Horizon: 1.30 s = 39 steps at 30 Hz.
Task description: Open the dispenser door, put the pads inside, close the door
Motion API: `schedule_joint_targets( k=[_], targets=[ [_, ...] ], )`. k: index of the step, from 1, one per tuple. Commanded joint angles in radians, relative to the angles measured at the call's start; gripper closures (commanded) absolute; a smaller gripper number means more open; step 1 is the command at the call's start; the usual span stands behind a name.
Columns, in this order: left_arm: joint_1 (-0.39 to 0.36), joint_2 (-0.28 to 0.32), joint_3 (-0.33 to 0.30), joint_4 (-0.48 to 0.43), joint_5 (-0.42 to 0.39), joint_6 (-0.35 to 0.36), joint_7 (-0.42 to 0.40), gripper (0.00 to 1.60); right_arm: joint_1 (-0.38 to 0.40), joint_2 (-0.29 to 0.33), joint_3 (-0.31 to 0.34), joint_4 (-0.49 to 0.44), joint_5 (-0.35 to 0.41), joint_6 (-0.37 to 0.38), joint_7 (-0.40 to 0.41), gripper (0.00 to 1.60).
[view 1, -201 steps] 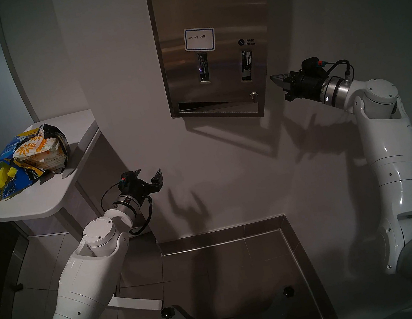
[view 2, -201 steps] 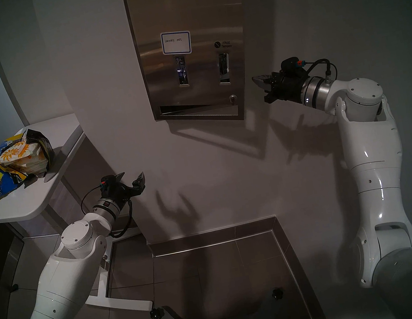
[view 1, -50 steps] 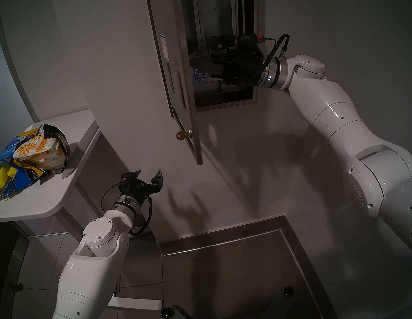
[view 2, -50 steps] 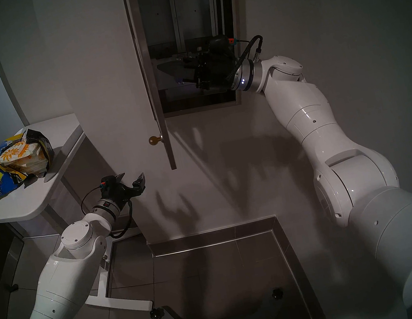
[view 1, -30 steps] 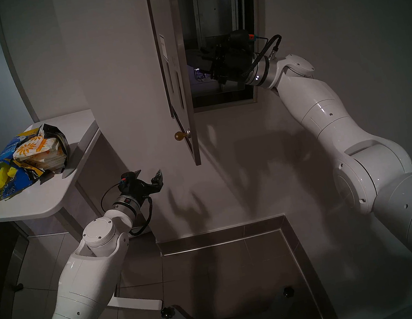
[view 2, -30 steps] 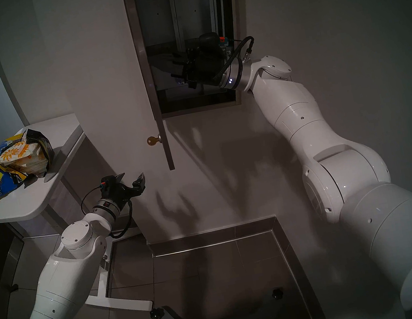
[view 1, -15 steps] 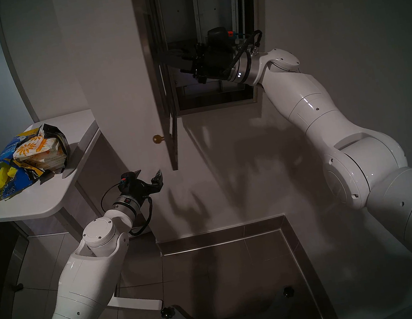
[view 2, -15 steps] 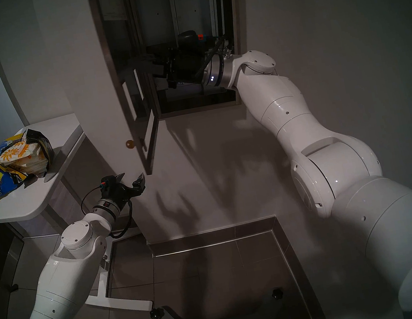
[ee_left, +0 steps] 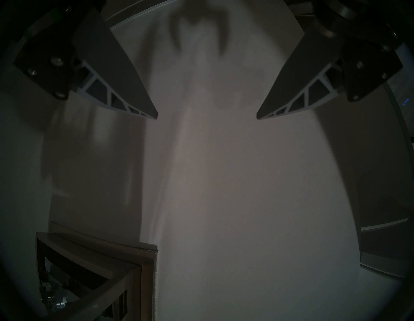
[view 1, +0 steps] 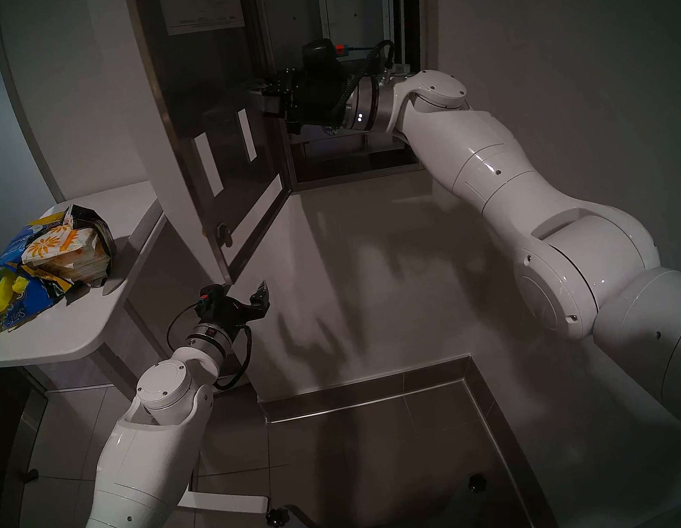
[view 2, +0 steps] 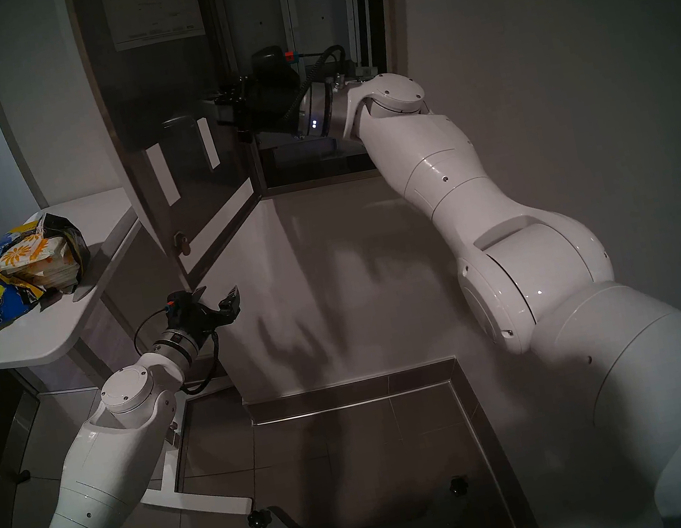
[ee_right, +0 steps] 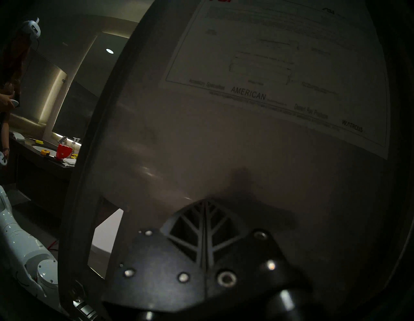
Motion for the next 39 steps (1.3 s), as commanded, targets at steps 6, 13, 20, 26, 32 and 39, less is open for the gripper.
schedule_joint_targets(
  k=[6, 13, 20, 26, 32, 39],
  targets=[
    [-0.029, -0.003, -0.008, -0.031, 0.002, -0.015, 0.001, 0.00, 0.075, -0.069, -0.021, 0.004, -0.070, -0.014, -0.132, 1.60],
    [-0.029, -0.003, -0.008, -0.031, 0.002, -0.015, 0.001, 0.00, 0.081, -0.088, -0.046, 0.004, -0.136, -0.032, -0.210, 1.60],
    [-0.029, -0.003, -0.008, -0.031, 0.002, -0.016, 0.001, 0.00, 0.084, -0.101, -0.052, 0.009, -0.165, -0.029, -0.254, 1.60],
    [-0.029, -0.003, -0.008, -0.031, 0.002, -0.016, 0.002, 0.00, 0.091, -0.114, -0.051, 0.024, -0.196, -0.033, -0.304, 1.60],
    [-0.029, -0.002, -0.008, -0.031, 0.002, -0.015, 0.001, 0.00, 0.116, -0.140, -0.051, 0.065, -0.232, -0.039, -0.374, 1.60],
    [-0.029, -0.002, -0.008, -0.030, 0.002, -0.014, 0.001, 0.00, 0.151, -0.168, -0.049, 0.117, -0.265, -0.051, -0.442, 1.60]
  ],
)
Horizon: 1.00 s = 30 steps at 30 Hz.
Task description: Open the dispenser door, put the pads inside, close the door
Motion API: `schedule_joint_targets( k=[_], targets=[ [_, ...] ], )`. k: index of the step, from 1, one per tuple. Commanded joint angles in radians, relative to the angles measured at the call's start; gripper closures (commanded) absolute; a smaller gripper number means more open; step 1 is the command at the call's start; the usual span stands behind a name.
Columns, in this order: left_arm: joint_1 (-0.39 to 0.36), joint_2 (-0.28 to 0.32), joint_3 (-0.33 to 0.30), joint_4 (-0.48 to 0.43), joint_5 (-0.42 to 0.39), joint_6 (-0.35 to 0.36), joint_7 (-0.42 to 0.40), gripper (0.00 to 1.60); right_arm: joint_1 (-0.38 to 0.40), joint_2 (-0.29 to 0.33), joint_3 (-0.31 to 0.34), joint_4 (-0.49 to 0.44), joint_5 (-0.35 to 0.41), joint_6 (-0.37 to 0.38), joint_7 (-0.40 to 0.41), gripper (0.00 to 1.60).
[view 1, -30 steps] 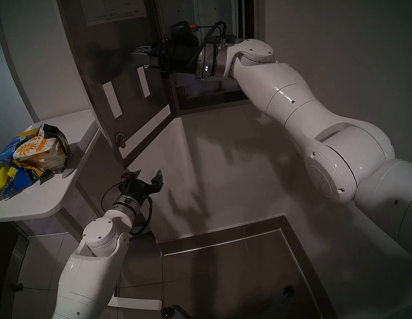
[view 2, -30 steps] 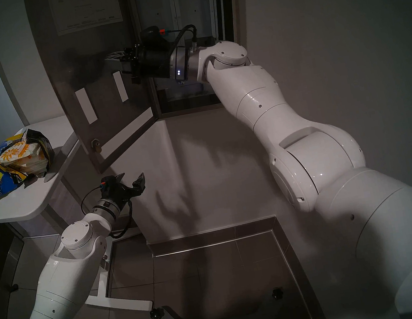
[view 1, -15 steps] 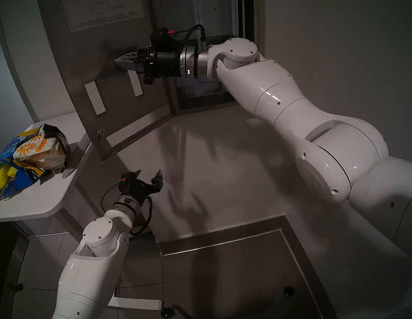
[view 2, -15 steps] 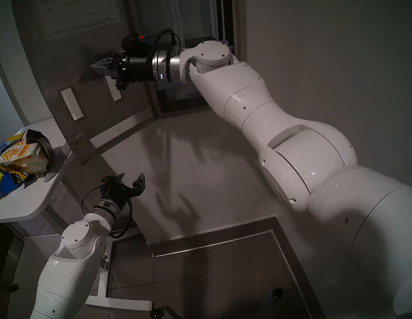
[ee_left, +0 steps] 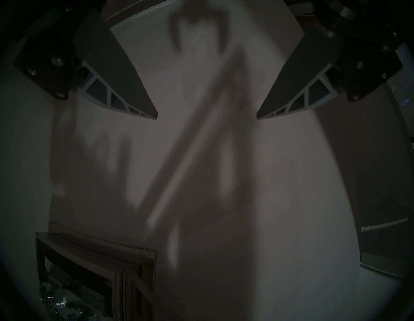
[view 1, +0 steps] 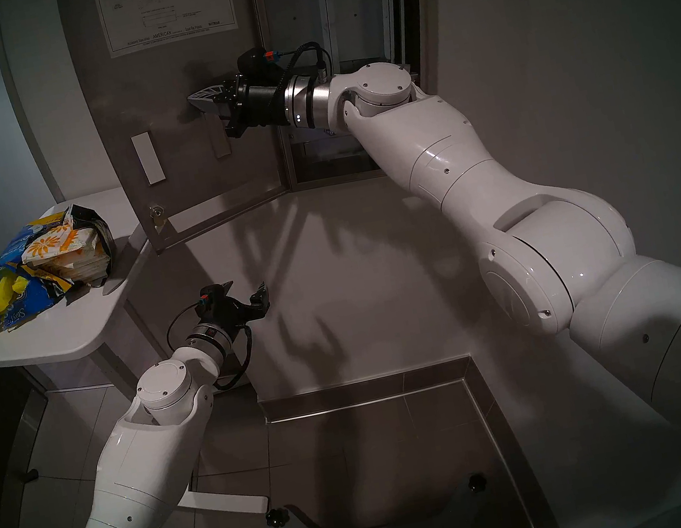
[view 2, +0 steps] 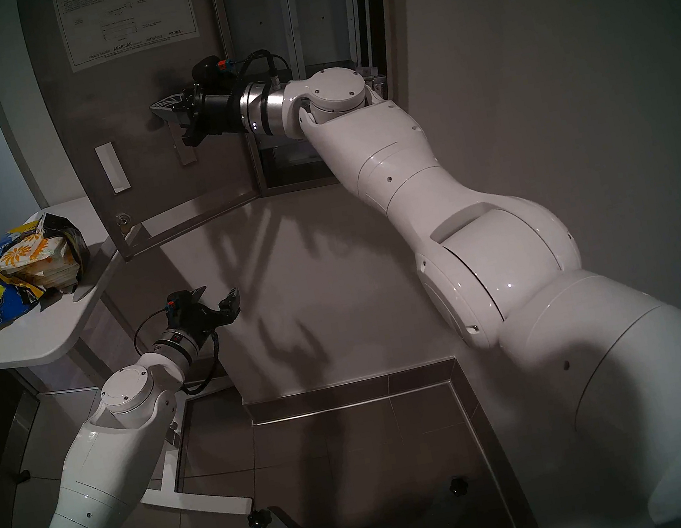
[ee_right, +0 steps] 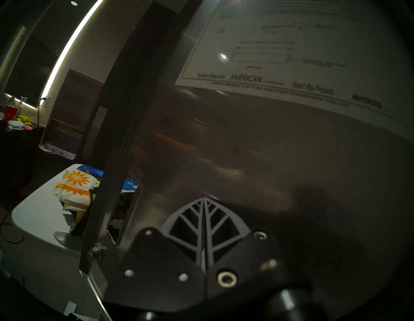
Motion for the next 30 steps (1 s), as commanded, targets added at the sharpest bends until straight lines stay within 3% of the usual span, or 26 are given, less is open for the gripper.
schedule_joint_targets(
  k=[1, 19, 23, 30],
  targets=[
    [-0.029, -0.002, -0.008, -0.030, 0.002, -0.014, 0.000, 0.00, 0.087, -0.040, 0.012, 0.028, -0.020, -0.013, -0.084, 1.60],
    [-0.029, -0.002, -0.008, -0.030, 0.002, -0.015, 0.000, 0.00, 0.136, -0.065, 0.041, 0.130, -0.042, -0.033, -0.113, 1.60],
    [-0.029, -0.002, -0.008, -0.030, 0.002, -0.015, 0.001, 0.00, 0.119, -0.040, 0.054, 0.104, -0.027, -0.015, -0.070, 1.60],
    [-0.029, -0.002, -0.008, -0.030, 0.002, -0.015, 0.001, 0.00, 0.024, -0.007, 0.095, -0.004, 0.023, 0.048, -0.017, 1.60]
  ],
)
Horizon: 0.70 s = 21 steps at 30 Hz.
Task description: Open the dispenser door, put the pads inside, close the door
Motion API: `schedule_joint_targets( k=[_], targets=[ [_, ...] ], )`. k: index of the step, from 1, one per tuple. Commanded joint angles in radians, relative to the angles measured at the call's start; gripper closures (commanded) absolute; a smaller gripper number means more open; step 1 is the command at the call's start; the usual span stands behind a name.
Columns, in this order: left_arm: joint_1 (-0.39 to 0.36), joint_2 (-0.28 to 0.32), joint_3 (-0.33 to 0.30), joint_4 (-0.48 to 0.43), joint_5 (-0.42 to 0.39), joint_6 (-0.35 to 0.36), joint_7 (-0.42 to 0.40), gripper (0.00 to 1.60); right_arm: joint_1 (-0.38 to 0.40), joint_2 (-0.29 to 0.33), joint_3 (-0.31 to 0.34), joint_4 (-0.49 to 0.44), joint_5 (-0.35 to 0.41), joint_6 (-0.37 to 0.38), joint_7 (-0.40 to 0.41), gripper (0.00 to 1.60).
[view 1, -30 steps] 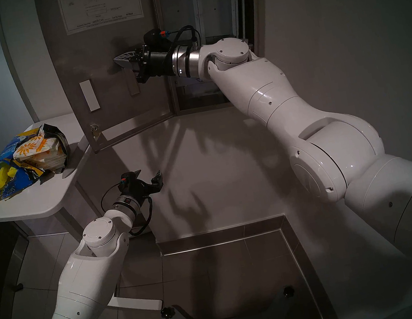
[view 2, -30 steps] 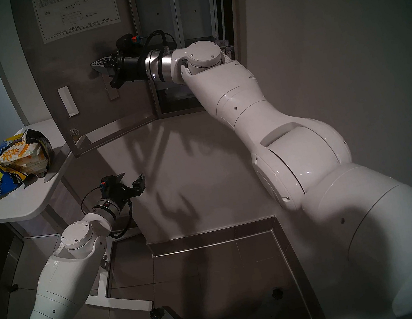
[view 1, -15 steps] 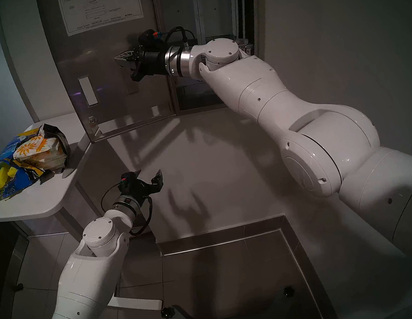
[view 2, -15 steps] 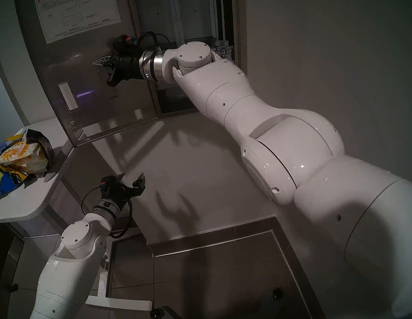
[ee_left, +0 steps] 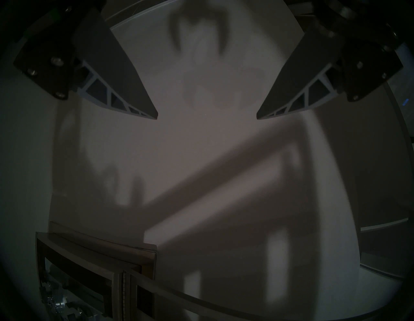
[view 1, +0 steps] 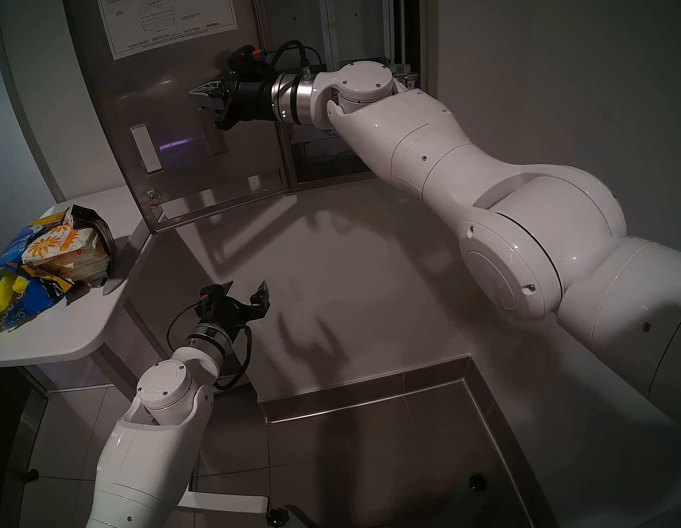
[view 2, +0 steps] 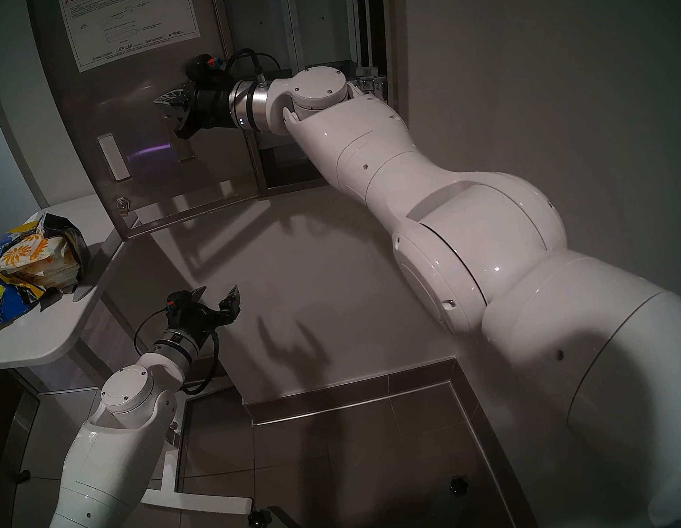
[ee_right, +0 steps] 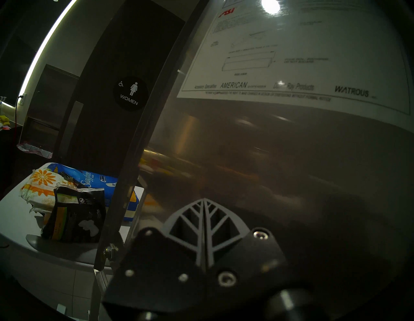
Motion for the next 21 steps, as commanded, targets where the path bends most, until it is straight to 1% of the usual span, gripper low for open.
schedule_joint_targets(
  k=[1, 3, 4, 7, 10, 11, 13, 14, 15, 16, 19, 20, 21],
  targets=[
    [-0.029, -0.002, -0.008, -0.030, 0.002, -0.015, 0.000, 0.00, -0.038, 0.033, 0.054, -0.107, 0.058, 0.044, 0.026, 1.60],
    [-0.029, -0.002, -0.008, -0.030, 0.002, -0.014, 0.000, 0.00, -0.062, 0.036, 0.066, -0.137, 0.069, 0.060, 0.025, 1.60],
    [-0.029, -0.002, -0.008, -0.030, 0.002, -0.014, 0.000, 0.00, -0.089, 0.040, 0.076, -0.174, 0.077, 0.078, 0.019, 1.60],
    [-0.029, -0.002, -0.008, -0.030, 0.001, -0.014, 0.000, 0.00, -0.107, 0.039, 0.088, -0.191, 0.082, 0.085, 0.009, 1.60],
    [-0.029, -0.002, -0.008, -0.029, 0.001, -0.013, 0.000, 0.00, -0.133, 0.043, 0.093, -0.234, 0.078, 0.091, -0.008, 1.60],
    [-0.029, -0.002, -0.008, -0.029, 0.001, -0.013, 0.000, 0.00, -0.133, 0.043, 0.092, -0.233, 0.073, 0.081, -0.014, 1.60],
    [-0.029, -0.002, -0.008, -0.029, 0.001, -0.013, 0.000, 0.00, -0.156, 0.043, 0.096, -0.272, 0.071, 0.088, -0.035, 1.60],
    [-0.029, -0.002, -0.008, -0.029, 0.001, -0.013, 0.000, 0.00, -0.153, 0.038, 0.097, -0.261, 0.071, 0.082, -0.038, 1.60],
    [-0.029, -0.002, -0.008, -0.029, 0.001, -0.013, 0.000, 0.00, -0.168, 0.040, 0.096, -0.292, 0.065, 0.087, -0.052, 1.60],
    [-0.029, -0.002, -0.008, -0.029, 0.001, -0.013, 0.000, 0.00, -0.169, 0.037, 0.096, -0.291, 0.063, 0.085, -0.059, 1.60],
    [-0.029, -0.002, -0.008, -0.029, 0.001, -0.013, 0.000, 0.00, -0.198, 0.032, 0.094, -0.344, 0.055, 0.098, -0.098, 1.60],
    [-0.029, -0.002, -0.008, -0.029, 0.001, -0.013, 0.000, 0.00, -0.192, 0.025, 0.094, -0.330, 0.055, 0.094, -0.104, 1.60],
    [-0.029, -0.002, -0.008, -0.029, 0.001, -0.013, 0.000, 0.00, -0.201, 0.023, 0.093, -0.345, 0.052, 0.098, -0.115, 1.60]
  ],
)
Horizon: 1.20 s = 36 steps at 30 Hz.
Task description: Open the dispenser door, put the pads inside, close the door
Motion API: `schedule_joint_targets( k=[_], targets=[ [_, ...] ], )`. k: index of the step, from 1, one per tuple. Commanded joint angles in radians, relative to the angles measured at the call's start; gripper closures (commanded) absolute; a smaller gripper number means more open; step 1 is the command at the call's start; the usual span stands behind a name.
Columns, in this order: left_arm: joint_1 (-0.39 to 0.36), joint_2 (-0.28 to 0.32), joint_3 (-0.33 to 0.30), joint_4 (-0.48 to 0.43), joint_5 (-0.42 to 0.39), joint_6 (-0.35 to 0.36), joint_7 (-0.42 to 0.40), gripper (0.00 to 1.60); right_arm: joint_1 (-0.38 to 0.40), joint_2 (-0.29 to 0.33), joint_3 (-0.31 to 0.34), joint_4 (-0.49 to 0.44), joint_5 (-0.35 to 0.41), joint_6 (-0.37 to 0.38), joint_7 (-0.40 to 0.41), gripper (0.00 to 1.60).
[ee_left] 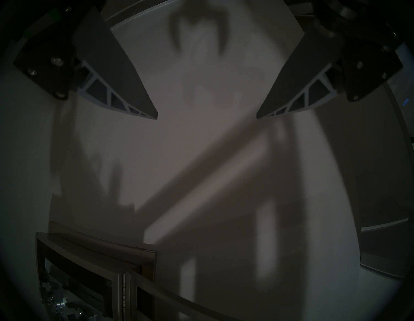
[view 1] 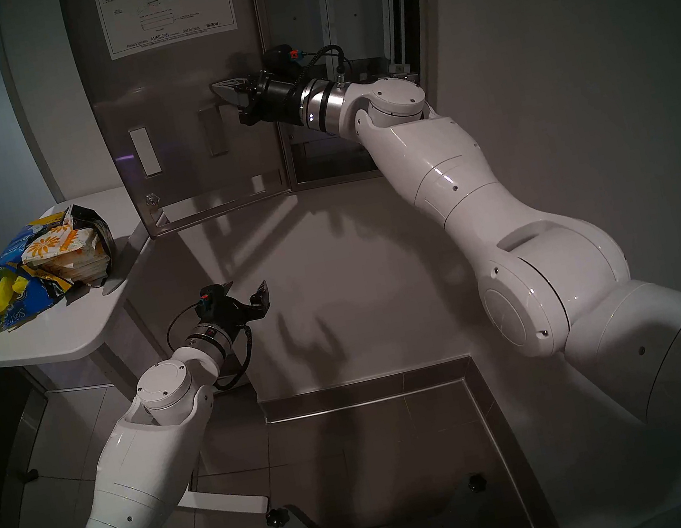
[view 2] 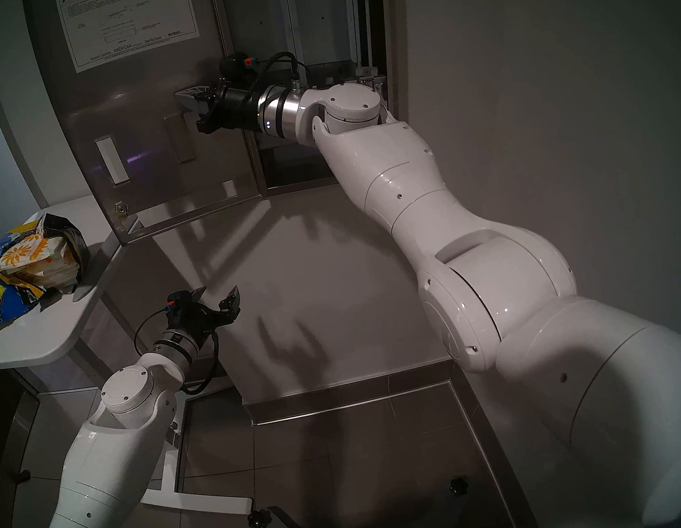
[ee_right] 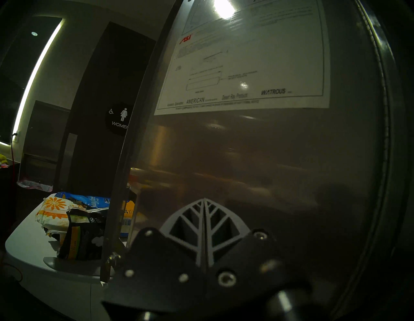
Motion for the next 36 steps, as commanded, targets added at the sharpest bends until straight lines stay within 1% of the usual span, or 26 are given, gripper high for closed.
schedule_joint_targets(
  k=[1, 5, 11, 12, 13, 15, 16, 17, 18, 19, 21, 25, 26, 27, 28, 33, 36],
  targets=[
    [-0.029, -0.002, -0.008, -0.029, 0.001, -0.013, 0.000, 0.00, -0.018, -0.024, 0.007, -0.112, -0.012, 0.002, -0.080, 1.60],
    [-0.029, -0.002, -0.008, -0.029, 0.001, -0.014, 0.000, 0.00, -0.047, -0.037, 0.003, -0.152, -0.023, 0.024, -0.140, 1.60],
    [-0.029, -0.002, -0.008, -0.030, 0.001, -0.014, 0.000, 0.00, -0.089, -0.064, -0.013, -0.229, -0.058, 0.078, -0.229, 1.60],
    [-0.029, -0.002, -0.008, -0.030, 0.001, -0.014, 0.000, 0.00, -0.089, -0.064, -0.013, -0.229, -0.058, 0.078, -0.229, 1.60],
    [-0.029, -0.002, -0.008, -0.030, 0.001, -0.014, 0.000, 0.00, -0.098, -0.074, -0.019, -0.249, -0.070, 0.097, -0.258, 1.60],
    [-0.029, -0.002, -0.008, -0.030, 0.001, -0.014, 0.000, 0.00, -0.112, -0.080, -0.025, -0.281, -0.083, 0.122, -0.289, 1.60],
    [-0.029, -0.002, -0.008, -0.030, 0.001, -0.014, 0.000, 0.00, -0.112, -0.080, -0.025, -0.281, -0.083, 0.122, -0.289, 1.60],
    [-0.029, -0.002, -0.008, -0.030, 0.001, -0.014, 0.000, 0.00, -0.093, -0.091, -0.025, -0.247, -0.086, 0.115, -0.283, 1.60],
    [-0.029, -0.002, -0.008, -0.030, 0.001, -0.014, 0.000, 0.00, -0.114, -0.089, -0.033, -0.293, -0.095, 0.140, -0.315, 1.60],
    [-0.029, -0.002, -0.008, -0.030, 0.002, -0.014, 0.000, 0.00, -0.114, -0.094, -0.037, -0.297, -0.103, 0.149, -0.330, 1.60],
    [-0.029, -0.002, -0.008, -0.030, 0.002, -0.015, 0.000, 0.00, -0.112, -0.107, -0.050, -0.302, -0.123, 0.172, -0.371, 1.60],
    [-0.029, -0.002, -0.008, -0.031, 0.002, -0.015, 0.000, 0.00, -0.107, -0.126, -0.070, -0.300, -0.156, 0.190, -0.436, 1.60],
    [-0.029, -0.002, -0.008, -0.031, 0.002, -0.015, 0.000, 0.00, -0.102, -0.130, -0.078, -0.296, -0.170, 0.190, -0.454, 1.60],
    [-0.029, -0.002, -0.008, -0.031, 0.002, -0.015, 0.000, 0.00, -0.097, -0.138, -0.075, -0.285, -0.182, 0.190, -0.453, 1.60],
    [-0.029, -0.002, -0.008, -0.031, 0.002, -0.015, 0.000, 0.00, -0.094, -0.141, -0.085, -0.283, -0.185, 0.192, -0.487, 1.60],
    [-0.029, -0.002, -0.008, -0.031, 0.002, -0.015, 0.001, 0.00, -0.078, -0.160, -0.105, -0.255, -0.228, 0.186, -0.553, 1.60],
    [-0.029, -0.002, -0.008, -0.031, 0.002, -0.015, 0.001, 0.00, -0.075, -0.168, -0.109, -0.245, -0.236, 0.187, -0.574, 1.60]
  ],
)
